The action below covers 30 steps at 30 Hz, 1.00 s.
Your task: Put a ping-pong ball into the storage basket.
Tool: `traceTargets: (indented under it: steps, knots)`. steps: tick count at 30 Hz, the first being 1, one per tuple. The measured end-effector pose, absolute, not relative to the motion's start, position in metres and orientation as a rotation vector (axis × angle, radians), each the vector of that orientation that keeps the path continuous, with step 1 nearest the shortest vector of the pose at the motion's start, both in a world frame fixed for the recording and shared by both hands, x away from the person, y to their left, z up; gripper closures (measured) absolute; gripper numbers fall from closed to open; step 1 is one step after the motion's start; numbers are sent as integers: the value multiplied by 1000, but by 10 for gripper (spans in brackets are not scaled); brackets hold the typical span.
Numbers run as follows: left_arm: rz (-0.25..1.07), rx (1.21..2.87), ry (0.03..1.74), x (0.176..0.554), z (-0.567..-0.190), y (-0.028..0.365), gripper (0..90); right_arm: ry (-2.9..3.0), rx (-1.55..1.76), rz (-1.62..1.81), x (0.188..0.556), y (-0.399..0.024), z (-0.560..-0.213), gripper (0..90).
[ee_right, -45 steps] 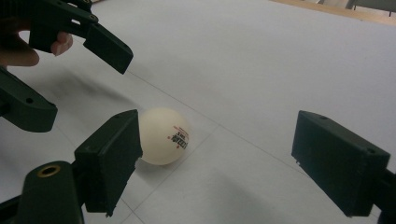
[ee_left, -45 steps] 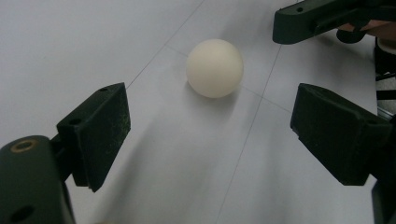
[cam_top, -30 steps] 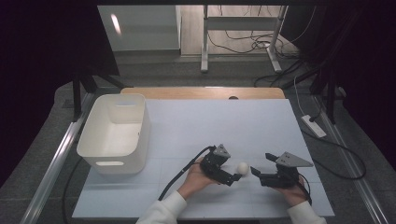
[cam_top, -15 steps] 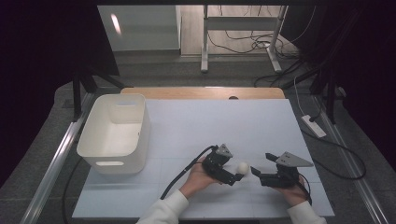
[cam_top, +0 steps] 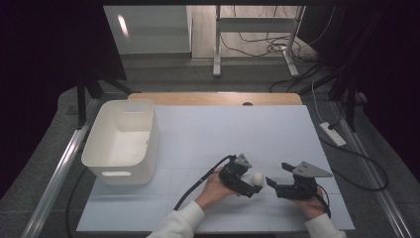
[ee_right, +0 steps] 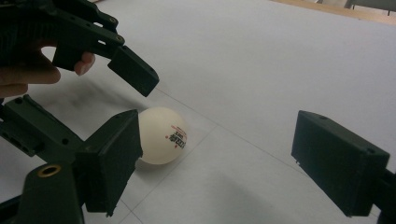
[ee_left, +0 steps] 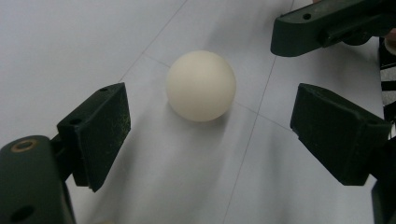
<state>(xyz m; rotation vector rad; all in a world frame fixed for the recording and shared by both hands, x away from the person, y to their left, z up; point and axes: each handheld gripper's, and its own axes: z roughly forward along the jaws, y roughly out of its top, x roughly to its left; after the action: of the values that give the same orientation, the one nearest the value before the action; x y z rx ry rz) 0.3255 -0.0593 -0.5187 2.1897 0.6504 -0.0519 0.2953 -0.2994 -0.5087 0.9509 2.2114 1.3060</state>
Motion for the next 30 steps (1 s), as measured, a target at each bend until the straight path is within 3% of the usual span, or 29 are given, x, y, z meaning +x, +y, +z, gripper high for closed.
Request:
traceTargets:
  steps: [30]
  knots:
    - [-47, 2230, 644, 338, -530, -79, 136, 2211, 950, 1310, 296, -300, -509, 156]
